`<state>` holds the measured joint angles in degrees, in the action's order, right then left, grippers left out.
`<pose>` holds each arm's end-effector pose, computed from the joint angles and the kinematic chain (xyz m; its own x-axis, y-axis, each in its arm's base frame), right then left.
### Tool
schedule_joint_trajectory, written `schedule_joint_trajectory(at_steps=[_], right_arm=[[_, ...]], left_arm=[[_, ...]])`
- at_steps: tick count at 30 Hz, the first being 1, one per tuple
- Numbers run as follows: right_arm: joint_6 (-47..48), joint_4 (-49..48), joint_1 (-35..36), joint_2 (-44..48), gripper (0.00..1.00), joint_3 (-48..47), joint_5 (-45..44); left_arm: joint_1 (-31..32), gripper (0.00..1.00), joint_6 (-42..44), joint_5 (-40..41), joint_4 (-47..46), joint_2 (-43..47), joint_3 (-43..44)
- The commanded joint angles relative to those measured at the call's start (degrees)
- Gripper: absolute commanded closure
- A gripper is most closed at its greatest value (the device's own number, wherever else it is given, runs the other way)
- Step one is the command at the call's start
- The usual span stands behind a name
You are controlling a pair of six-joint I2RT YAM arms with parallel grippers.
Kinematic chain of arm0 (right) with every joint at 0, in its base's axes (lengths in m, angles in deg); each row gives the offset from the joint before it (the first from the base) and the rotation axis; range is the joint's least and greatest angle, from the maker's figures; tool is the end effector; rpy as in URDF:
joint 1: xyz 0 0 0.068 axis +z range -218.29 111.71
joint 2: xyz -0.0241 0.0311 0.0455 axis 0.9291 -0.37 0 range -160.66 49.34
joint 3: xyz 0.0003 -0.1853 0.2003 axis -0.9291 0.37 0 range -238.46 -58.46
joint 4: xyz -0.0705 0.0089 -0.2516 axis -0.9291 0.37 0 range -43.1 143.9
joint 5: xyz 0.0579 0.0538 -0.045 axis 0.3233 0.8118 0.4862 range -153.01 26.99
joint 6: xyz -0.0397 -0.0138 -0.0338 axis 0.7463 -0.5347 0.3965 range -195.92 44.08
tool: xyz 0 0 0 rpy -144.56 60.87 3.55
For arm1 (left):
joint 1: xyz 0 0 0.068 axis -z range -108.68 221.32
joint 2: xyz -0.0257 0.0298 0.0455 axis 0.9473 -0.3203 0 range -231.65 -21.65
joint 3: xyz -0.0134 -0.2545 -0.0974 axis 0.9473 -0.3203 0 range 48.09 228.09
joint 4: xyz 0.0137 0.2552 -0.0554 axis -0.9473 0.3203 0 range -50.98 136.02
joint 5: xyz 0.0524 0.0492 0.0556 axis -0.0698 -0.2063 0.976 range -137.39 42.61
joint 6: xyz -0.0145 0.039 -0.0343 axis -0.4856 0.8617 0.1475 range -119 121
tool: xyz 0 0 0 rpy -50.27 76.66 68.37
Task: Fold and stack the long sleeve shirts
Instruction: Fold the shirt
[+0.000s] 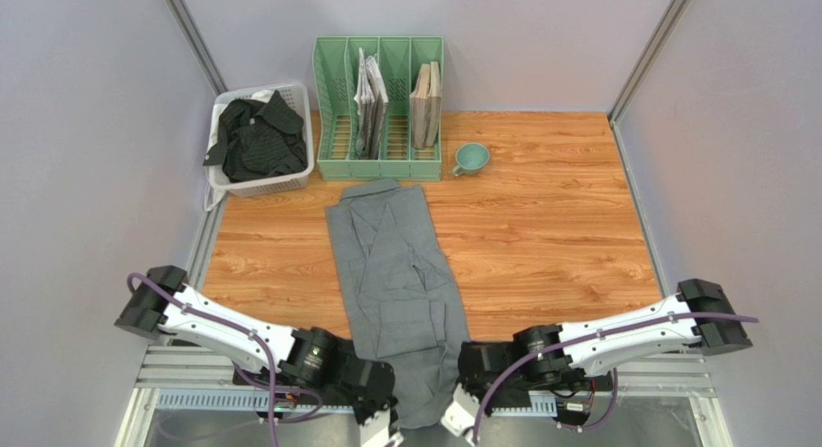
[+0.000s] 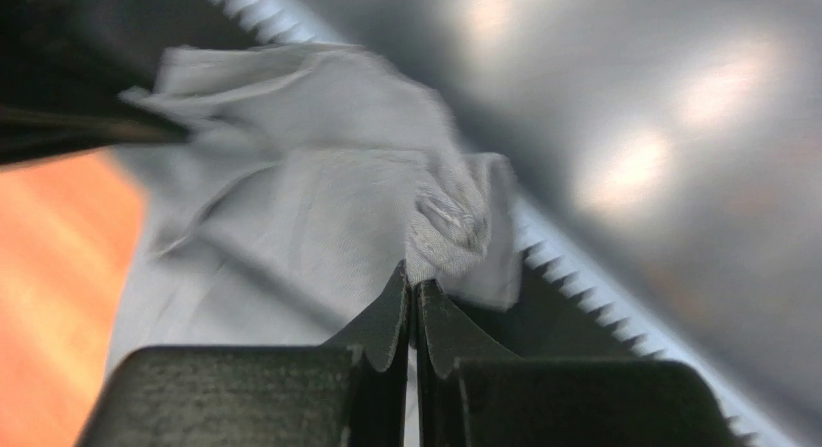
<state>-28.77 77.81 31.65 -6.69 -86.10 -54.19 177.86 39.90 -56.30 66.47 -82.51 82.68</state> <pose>-0.0351 0.1688 0.1748 0.8047 -0.3945 -0.4437 -0.5439 -0.7894 -0.2845 -0.0629 -0.1924 0.2014 0.7568 0.3697 -0.5390 0.5728 -0.7724 0.2745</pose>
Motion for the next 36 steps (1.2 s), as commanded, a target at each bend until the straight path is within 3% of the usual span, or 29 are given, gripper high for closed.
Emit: schedule_joint_trajectory(at_steps=[1, 5, 9, 14, 18, 24, 27, 36], right_arm=[[3.2, 5.9, -10.2, 7.6, 1.0, -8.0, 0.8], [5.6, 7.2, -16.1, 9.1, 1.0, -10.0, 2.1], [6.1, 5.8, -27.6, 5.9, 1.0, -13.7, 7.2], [4.3, 4.9, -36.9, -1.2, 1.0, -19.5, 11.8], [4.6, 2.3, -40.3, -5.6, 1.0, -22.3, 13.4], [4.6, -1.4, -44.5, -11.5, 1.0, -26.4, 14.6], [5.0, -3.5, -47.7, -15.7, 1.0, -28.3, 15.3], [3.6, -9.2, -53.7, -29.0, 1.0, -35.4, 16.3]], left_arm=[[-10.7, 1.0, -0.1, -0.6, 5.2, 11.8, 1.8], [-15.7, 1.0, 2.1, 0.6, 6.1, 28.1, -1.5], [-17.9, 1.0, 0.4, 6.3, 8.2, 31.5, -2.0], [-29.3, 1.0, -2.9, 6.8, 7.7, 29.2, -0.9], [-37.7, 1.0, -3.5, 2.0, 8.8, 26.9, -0.2], [-46.1, 1.0, -3.1, 3.3, 6.2, 23.6, 0.2], [-54.8, 1.0, -3.1, 0.3, 5.4, 19.5, 2.2], [-65.0, 1.0, -0.8, -3.8, 1.9, 9.2, 4.2]])
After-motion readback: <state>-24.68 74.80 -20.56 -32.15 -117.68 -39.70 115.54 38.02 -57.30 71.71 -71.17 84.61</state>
